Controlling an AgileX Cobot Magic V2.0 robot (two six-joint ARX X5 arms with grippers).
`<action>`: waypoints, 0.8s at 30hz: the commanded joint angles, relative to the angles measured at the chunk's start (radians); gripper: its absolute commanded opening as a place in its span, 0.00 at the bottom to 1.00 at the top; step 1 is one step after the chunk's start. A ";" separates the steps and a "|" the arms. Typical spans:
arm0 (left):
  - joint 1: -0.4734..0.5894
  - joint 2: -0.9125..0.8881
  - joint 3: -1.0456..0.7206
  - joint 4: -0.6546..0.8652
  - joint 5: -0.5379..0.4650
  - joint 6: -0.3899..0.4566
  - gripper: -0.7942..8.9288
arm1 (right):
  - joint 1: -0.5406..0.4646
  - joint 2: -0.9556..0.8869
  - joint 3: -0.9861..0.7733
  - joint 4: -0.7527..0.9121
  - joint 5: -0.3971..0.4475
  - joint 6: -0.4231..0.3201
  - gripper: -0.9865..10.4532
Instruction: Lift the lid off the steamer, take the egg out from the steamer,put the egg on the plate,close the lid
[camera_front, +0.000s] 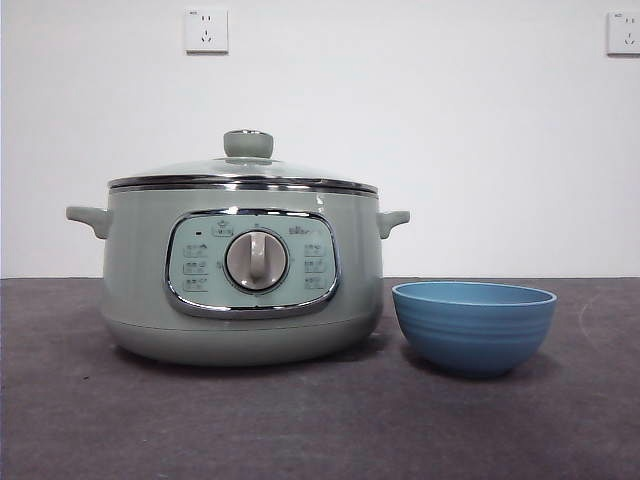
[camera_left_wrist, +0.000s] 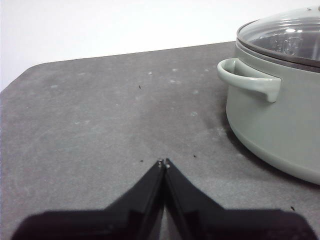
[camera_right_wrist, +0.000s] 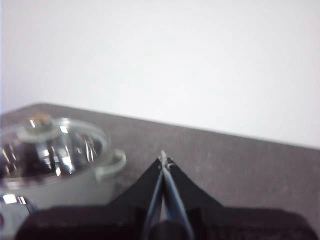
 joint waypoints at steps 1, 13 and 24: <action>0.003 -0.002 -0.014 0.005 0.005 -0.006 0.08 | -0.006 -0.049 -0.145 0.051 0.005 0.011 0.09; 0.003 -0.001 -0.014 0.005 0.006 -0.006 0.08 | -0.007 -0.152 -0.389 0.045 0.058 0.106 0.09; 0.003 -0.001 -0.014 0.005 0.006 -0.006 0.08 | -0.009 -0.152 -0.388 0.046 0.055 0.122 0.09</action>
